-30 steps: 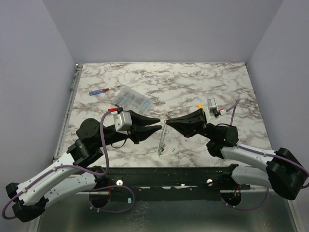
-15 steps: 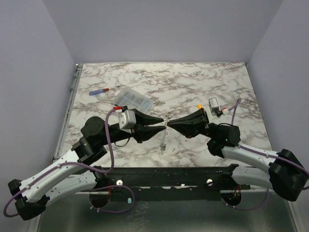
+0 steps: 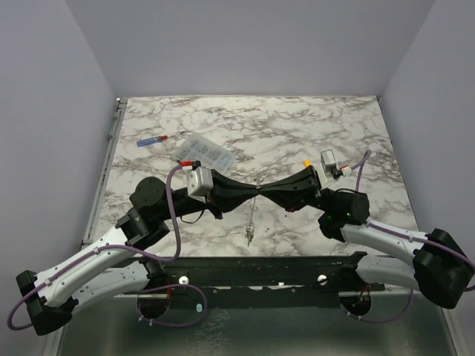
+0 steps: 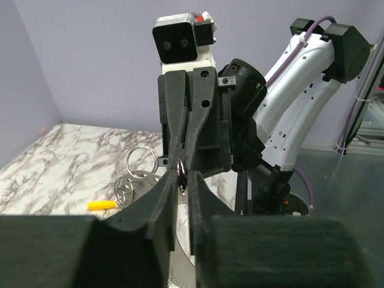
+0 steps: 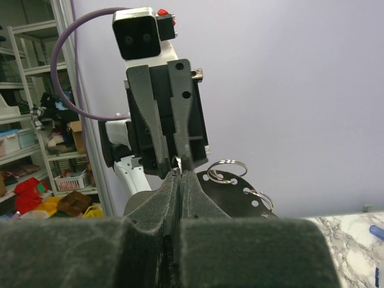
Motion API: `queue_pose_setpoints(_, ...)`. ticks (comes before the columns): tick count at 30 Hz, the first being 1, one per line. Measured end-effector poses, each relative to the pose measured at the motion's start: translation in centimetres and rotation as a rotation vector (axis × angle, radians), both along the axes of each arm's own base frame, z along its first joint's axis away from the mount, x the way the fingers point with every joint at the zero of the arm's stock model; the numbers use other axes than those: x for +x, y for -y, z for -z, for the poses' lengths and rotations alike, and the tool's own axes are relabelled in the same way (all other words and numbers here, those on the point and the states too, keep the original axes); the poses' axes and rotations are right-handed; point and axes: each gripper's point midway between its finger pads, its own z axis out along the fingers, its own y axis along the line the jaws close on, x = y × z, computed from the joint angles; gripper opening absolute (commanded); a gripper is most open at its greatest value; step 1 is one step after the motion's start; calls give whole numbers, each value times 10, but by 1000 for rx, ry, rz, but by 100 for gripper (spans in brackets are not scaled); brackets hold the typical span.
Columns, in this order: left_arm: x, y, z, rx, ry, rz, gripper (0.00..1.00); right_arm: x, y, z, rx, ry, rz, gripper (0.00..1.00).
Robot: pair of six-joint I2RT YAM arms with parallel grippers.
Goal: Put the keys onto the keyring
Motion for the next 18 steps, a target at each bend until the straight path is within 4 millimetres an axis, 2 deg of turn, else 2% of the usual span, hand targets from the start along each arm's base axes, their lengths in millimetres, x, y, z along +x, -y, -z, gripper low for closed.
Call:
queue_pose_setpoints(1,0,1,0,0,-1,2,0,0,0,0,0,0,1,1)
queue_pose_setpoints(7,-1,3,2,2,-2,18,0,1,0,-1,3,3,3,2)
queue_pose_setpoints(12,2,3,3,24,1,2,0,0,1,-2,2,19,13,32)
queue_pose_setpoints(18,8,3,8,102,-2,-32,0,-7,10,-4,-64,105,87,50)
